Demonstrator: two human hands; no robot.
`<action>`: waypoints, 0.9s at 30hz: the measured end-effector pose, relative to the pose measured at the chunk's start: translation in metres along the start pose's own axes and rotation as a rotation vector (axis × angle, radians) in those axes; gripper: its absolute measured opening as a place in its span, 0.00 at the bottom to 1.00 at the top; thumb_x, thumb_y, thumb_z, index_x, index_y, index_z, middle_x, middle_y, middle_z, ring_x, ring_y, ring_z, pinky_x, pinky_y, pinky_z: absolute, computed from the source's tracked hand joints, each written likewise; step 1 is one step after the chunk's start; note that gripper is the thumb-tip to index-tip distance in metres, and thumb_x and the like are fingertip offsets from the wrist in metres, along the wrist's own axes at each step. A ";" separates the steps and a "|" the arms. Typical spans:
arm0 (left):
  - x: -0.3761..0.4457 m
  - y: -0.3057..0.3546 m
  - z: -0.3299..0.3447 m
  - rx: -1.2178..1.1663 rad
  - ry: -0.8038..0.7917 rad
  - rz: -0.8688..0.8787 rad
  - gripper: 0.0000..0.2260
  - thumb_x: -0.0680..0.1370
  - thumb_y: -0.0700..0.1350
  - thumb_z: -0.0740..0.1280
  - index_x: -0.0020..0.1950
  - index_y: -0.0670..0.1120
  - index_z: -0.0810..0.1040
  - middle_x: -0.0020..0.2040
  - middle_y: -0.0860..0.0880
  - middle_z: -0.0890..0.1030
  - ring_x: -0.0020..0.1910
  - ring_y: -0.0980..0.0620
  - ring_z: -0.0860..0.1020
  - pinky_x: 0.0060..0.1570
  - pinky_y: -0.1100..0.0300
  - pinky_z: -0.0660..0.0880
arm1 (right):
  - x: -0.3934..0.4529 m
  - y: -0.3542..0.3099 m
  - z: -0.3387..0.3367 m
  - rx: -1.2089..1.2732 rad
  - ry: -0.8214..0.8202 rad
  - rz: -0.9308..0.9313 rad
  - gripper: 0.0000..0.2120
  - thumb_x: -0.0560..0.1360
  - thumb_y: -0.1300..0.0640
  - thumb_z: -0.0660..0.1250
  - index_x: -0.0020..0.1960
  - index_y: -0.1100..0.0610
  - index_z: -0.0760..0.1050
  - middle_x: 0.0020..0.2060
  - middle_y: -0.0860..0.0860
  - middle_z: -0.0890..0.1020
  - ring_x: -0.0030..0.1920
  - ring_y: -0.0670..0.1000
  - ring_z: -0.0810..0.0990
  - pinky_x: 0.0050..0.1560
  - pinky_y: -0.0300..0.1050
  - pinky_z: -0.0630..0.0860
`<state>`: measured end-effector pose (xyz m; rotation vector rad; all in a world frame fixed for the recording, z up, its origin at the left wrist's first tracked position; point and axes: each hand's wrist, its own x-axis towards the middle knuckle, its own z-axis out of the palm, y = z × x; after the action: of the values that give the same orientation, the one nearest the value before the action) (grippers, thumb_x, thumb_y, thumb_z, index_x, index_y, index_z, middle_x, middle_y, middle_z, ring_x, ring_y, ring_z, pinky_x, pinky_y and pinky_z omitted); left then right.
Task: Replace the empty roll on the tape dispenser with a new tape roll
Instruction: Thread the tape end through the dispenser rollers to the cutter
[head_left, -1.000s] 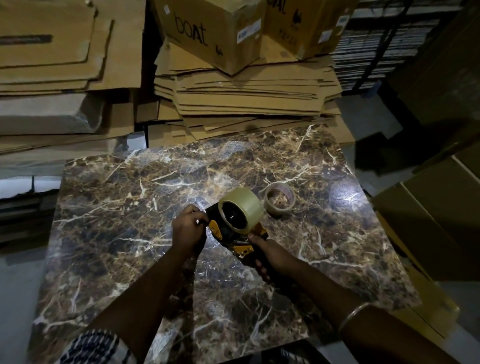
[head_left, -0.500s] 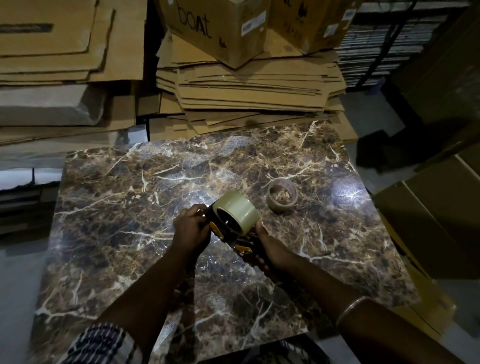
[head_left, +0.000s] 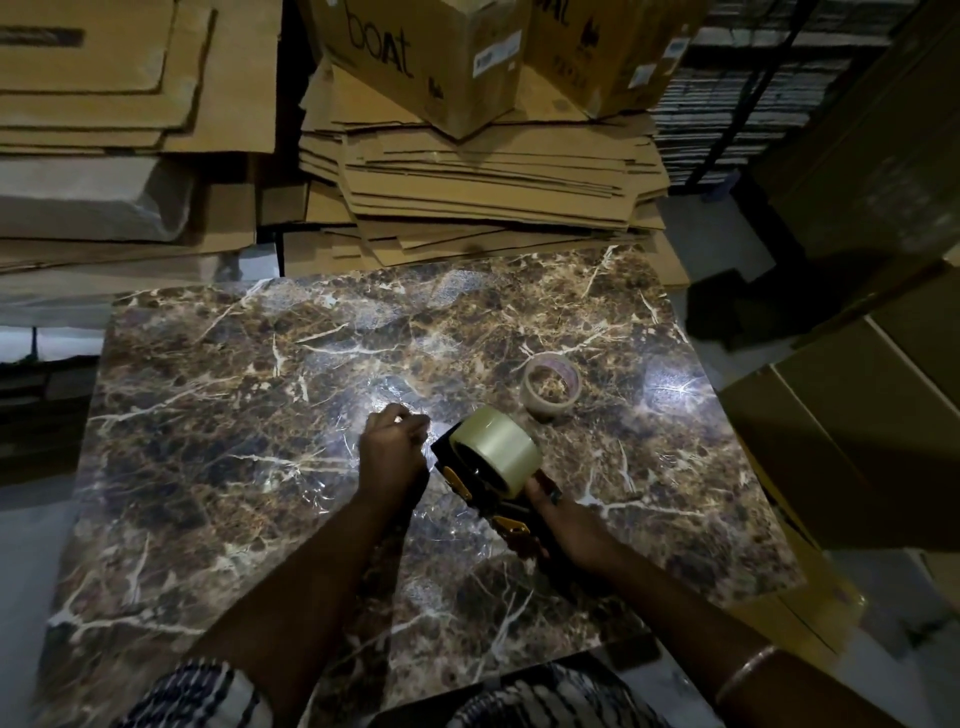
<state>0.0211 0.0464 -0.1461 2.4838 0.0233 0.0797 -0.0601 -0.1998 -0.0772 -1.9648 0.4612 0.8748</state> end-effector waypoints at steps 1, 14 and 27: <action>-0.003 0.010 0.002 -0.014 -0.038 0.020 0.11 0.70 0.37 0.71 0.48 0.48 0.86 0.43 0.48 0.80 0.43 0.44 0.76 0.40 0.56 0.73 | 0.000 0.000 0.000 -0.013 -0.001 -0.001 0.45 0.65 0.19 0.50 0.36 0.59 0.83 0.28 0.53 0.82 0.29 0.51 0.81 0.36 0.42 0.76; -0.009 -0.005 0.004 -0.009 -0.176 0.123 0.19 0.74 0.60 0.69 0.60 0.51 0.84 0.55 0.48 0.78 0.51 0.46 0.75 0.50 0.55 0.73 | -0.014 0.012 0.001 -0.049 0.119 0.004 0.37 0.70 0.21 0.53 0.52 0.50 0.83 0.48 0.56 0.87 0.48 0.54 0.86 0.56 0.54 0.81; -0.009 -0.011 0.003 0.002 -0.177 0.168 0.15 0.73 0.55 0.67 0.53 0.50 0.86 0.57 0.46 0.78 0.51 0.44 0.75 0.48 0.59 0.69 | -0.023 -0.035 0.000 -0.265 0.137 0.093 0.48 0.57 0.14 0.47 0.47 0.51 0.81 0.41 0.53 0.84 0.44 0.53 0.83 0.46 0.46 0.75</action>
<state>0.0125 0.0526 -0.1554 2.4816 -0.2604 -0.0696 -0.0541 -0.1824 -0.0402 -2.2717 0.5419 0.8997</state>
